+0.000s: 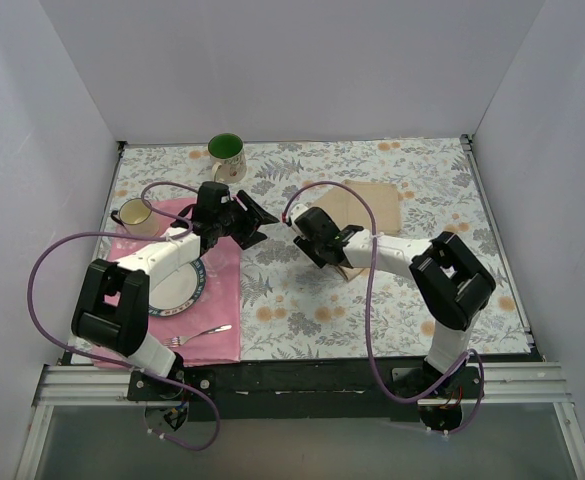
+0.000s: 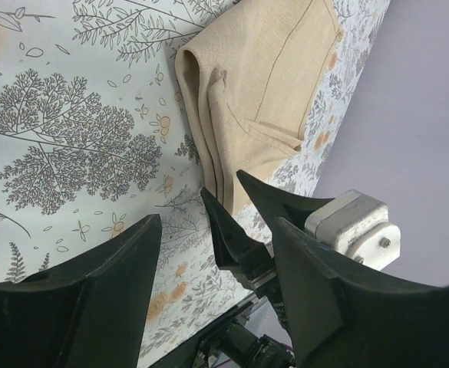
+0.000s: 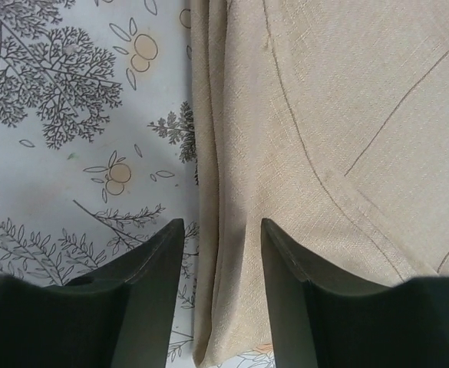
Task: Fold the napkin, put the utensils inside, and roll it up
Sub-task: Roll the napkin with the utensil
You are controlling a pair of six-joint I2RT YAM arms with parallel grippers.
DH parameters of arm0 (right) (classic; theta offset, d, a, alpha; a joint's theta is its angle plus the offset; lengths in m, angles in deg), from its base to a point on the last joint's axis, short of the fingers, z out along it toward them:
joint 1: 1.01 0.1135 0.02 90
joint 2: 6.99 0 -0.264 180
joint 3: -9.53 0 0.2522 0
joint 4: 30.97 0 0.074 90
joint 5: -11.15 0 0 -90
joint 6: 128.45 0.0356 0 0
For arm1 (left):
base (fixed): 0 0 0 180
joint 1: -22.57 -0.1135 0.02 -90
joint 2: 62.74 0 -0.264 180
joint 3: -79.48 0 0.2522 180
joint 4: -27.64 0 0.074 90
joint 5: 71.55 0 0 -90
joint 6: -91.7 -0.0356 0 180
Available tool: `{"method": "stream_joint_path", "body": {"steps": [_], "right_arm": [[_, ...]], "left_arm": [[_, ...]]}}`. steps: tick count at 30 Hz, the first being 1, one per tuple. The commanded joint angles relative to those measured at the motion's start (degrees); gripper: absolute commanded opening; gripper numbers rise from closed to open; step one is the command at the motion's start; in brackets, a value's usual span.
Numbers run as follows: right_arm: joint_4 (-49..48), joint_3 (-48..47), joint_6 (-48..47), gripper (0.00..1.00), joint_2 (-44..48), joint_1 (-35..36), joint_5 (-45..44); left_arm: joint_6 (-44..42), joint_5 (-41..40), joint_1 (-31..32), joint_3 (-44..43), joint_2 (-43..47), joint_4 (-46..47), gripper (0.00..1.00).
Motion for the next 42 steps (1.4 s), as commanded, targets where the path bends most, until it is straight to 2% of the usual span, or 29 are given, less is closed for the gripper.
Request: {"method": "stream_joint_path", "body": {"steps": [1,6,9,13,16,18,25,26,31,37,42], "right_arm": [[-4.8,-0.4,-1.0,0.52,-1.5,0.4,-4.0],[-6.1,0.5,-0.9,0.45,-3.4,0.7,-4.0],[-5.9,0.3,-0.3,0.37,-4.5,0.6,-3.7],[-4.1,-0.7,1.1,0.11,-4.5,0.8,-1.6],[-2.4,-1.6,3.8,0.01,-3.9,0.8,2.7],[-1.8,-1.9,4.9,0.01,-3.1,0.7,7.2],[-1.4,-2.0,9.7,0.01,-1.1,-3.7,22.1],[-1.6,-2.0,10.5,0.01,-1.1,-5.4,27.2],[-5.3,-0.2,14.2,0.01,-1.1,-11.6,40.4],[-9.0,0.9,18.2,0.01,-4.2,-19.8,55.6],[-11.6,1.5,21.6,0.01,-7.3,-22.9,61.8]], "left_arm": [[0.6,-1.4,-0.3,-1.3,3.1,-1.6,0.58],[0.9,-1.3,-0.5,-0.8,3.5,-1.7,0.58],[0.7,-1.1,-0.8,-0.8,3.8,-1.8,0.63],[-0.7,-0.6,-1.1,-0.4,4.1,-1.6,0.73],[-0.9,1.4,-1.5,1.0,4.3,-0.1,0.75],[-0.9,2.6,-1.5,2.6,4.3,1.6,0.73],[-0.9,6.2,-1.5,6.0,4.2,5.0,0.55],[-1.0,6.4,-1.4,6.4,4.2,5.4,0.51],[-1.1,7.1,0.3,7.0,2.2,5.9,0.47],[-0.3,5.7,6.3,4.9,-1.5,8.0,0.43],[2.1,6.7,8.3,3.6,-6.9,11.2,0.31]]}}
